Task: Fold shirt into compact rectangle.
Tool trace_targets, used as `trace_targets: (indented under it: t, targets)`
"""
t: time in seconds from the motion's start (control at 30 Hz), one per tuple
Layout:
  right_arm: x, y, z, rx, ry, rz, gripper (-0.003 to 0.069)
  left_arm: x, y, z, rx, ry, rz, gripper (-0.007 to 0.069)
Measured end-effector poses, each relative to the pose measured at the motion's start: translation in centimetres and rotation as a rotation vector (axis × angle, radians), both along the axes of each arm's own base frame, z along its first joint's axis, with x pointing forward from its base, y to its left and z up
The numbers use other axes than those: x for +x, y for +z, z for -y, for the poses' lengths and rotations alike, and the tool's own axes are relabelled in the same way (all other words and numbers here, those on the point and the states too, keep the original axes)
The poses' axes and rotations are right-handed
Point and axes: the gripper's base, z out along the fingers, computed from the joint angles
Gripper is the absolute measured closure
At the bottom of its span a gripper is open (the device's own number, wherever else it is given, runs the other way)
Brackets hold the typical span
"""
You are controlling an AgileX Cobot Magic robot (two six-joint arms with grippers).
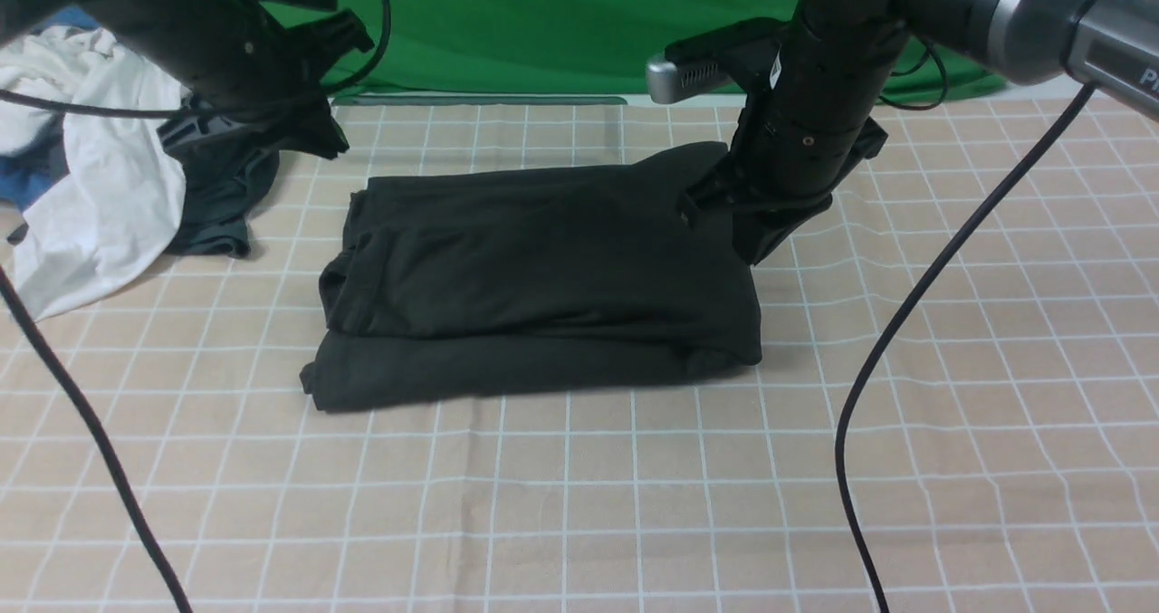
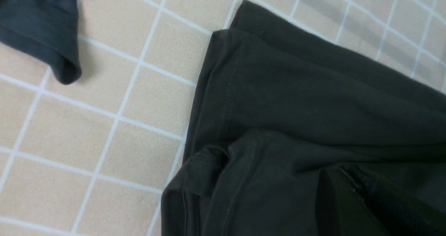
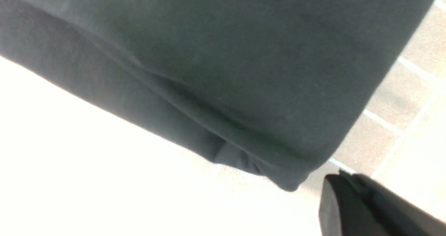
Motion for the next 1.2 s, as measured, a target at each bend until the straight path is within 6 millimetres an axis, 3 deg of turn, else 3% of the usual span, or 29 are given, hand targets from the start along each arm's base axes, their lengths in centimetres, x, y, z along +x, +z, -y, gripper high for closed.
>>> trace_targets:
  t: [0.07, 0.23, 0.43, 0.57, 0.67, 0.77, 0.87, 1.03, 1.13, 1.2]
  targets:
    - [0.0, 0.0, 0.0, 0.0, 0.001, 0.0, 0.061, 0.3, -0.8, 0.0, 0.003, -0.005, -0.022, 0.0602]
    - [0.0, 0.0, 0.0, 0.003, 0.002, -0.003, 0.0606, 1.4, -4.8, -0.3, 0.07, -0.042, -0.106, 0.0475]
    - [-0.1, 0.0, -0.1, 0.01, 0.002, -0.006, 0.0601, 2.2, -6.9, -0.4, 0.086, -0.064, -0.118, 0.0309]
    - [0.0, 0.0, -0.2, 0.02, 0.0, 0.002, 0.0592, 2.6, -8.2, -0.2, 0.089, -0.102, -0.115, 0.027]
    - [0.0, 0.0, -0.2, 0.021, 0.0, 0.004, 0.0589, 2.7, -8.6, 0.0, 0.074, -0.123, -0.109, 0.0286]
    - [0.0, 0.0, -0.2, 0.021, 0.0, 0.004, 0.0588, 2.9, -9.2, 0.2, 0.061, -0.155, -0.104, 0.0364]
    - [0.0, 0.0, -0.2, 0.021, 0.0, 0.004, 0.0584, 3.0, -9.8, 0.3, 0.061, -0.192, -0.106, 0.053]
    - [0.1, 0.0, -0.2, 0.021, 0.0, 0.006, 0.0578, 3.0, -9.5, 0.2, 0.081, -0.211, -0.095, 0.0582]
    - [0.1, 0.0, -0.2, 0.023, 0.0, 0.01, 0.0574, 2.8, -7.9, -0.1, 0.116, -0.205, -0.068, 0.0583]
    - [0.1, 0.0, -0.2, 0.023, 0.0, 0.01, 0.057, 2.4, -5.9, -0.3, 0.149, -0.192, -0.035, 0.0588]
